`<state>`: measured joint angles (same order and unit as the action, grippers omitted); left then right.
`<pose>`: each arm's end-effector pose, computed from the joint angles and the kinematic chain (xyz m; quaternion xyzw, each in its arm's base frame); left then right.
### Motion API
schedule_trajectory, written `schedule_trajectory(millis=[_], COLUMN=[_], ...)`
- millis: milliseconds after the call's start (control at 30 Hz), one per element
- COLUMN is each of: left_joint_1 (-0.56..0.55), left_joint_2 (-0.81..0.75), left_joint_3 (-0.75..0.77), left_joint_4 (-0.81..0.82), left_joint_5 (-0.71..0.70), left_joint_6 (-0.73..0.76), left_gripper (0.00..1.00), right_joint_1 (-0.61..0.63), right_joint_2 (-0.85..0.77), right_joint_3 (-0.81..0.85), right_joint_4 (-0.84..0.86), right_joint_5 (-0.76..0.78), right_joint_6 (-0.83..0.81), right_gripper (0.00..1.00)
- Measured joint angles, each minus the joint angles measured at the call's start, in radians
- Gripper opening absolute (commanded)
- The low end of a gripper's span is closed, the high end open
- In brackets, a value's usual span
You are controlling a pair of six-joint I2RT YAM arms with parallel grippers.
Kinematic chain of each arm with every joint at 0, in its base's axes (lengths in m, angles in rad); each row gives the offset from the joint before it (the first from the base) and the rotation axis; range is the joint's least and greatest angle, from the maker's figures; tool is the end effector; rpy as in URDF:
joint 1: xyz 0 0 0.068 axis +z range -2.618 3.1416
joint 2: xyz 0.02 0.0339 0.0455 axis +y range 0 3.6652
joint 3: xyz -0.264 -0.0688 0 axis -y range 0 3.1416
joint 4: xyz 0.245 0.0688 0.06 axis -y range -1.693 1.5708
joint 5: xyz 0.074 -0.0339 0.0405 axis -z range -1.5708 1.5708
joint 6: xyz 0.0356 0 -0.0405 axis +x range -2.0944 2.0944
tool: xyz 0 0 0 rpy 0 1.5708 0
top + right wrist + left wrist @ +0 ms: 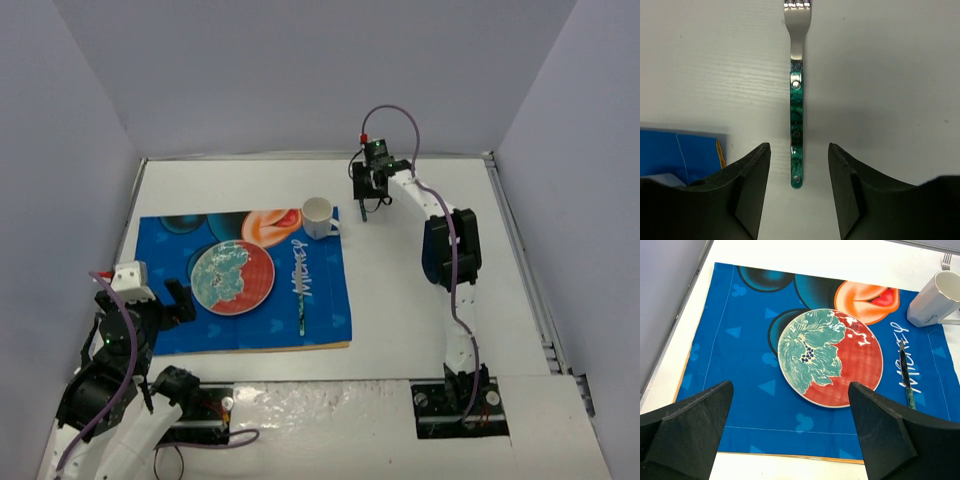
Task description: Set the dinner table for one person
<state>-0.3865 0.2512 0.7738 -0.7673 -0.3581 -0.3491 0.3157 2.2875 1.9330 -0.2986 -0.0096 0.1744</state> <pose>0.0517 -0.0076 0.3274 -0.0951 0.7774 -0.0868 0.6156 0.5047 0.1652 0.2172 -0.0654 0.8942 0.1116 0.4286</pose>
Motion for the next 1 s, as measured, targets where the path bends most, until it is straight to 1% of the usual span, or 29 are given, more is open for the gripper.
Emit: schedule_trajectory(millis=[200,300,367,500,533,633,700,800,900,1000], left_joint_1=[0.001,0.001,0.001,0.001,0.001,0.001,0.001,0.001,0.001,0.001], left_joint_2=[-0.004,-0.006,-0.006,-0.005,-0.005,-0.005,-0.005,-0.002,0.024,0.09], left_joint_3=[0.0,0.0,0.0,0.0,0.0,0.0,0.0,0.0,0.002,0.021], left_joint_4=[-0.005,-0.006,-0.006,-0.006,-0.006,-0.006,-0.006,-0.006,-0.004,0.002], left_joint_5=[-0.017,-0.023,-0.025,-0.025,-0.025,-0.025,-0.024,-0.018,0.003,0.045], left_joint_6=[-0.005,-0.006,-0.007,-0.007,-0.007,-0.007,-0.007,-0.007,-0.019,-0.053], left_gripper=[0.97,0.97,0.97,0.97,0.97,0.97,0.97,0.97,0.97,0.97], right_joint_1=[0.0,0.0,0.0,0.001,0.001,0.003,0.003,0.003,0.006,0.013], right_joint_2=[0.111,0.144,0.146,0.14,0.133,0.083,0.044,-0.047,-0.179,-0.299], right_joint_3=[0.074,0.075,0.077,0.053,0.034,-0.064,-0.126,-0.28,-0.453,-0.551], right_joint_4=[0.022,0.031,0.044,0.073,0.091,0.156,0.163,0.221,0.197,0.18], right_joint_5=[0.021,0.026,0.029,0.037,0.042,0.059,0.071,0.08,0.09,0.102], right_joint_6=[-0.027,-0.033,-0.039,-0.042,-0.041,-0.04,-0.038,-0.023,-0.011,0.004], right_gripper=[0.4,0.35,0.22,0.03,0.0,0.0,0.0,0.0,0.0,0.0])
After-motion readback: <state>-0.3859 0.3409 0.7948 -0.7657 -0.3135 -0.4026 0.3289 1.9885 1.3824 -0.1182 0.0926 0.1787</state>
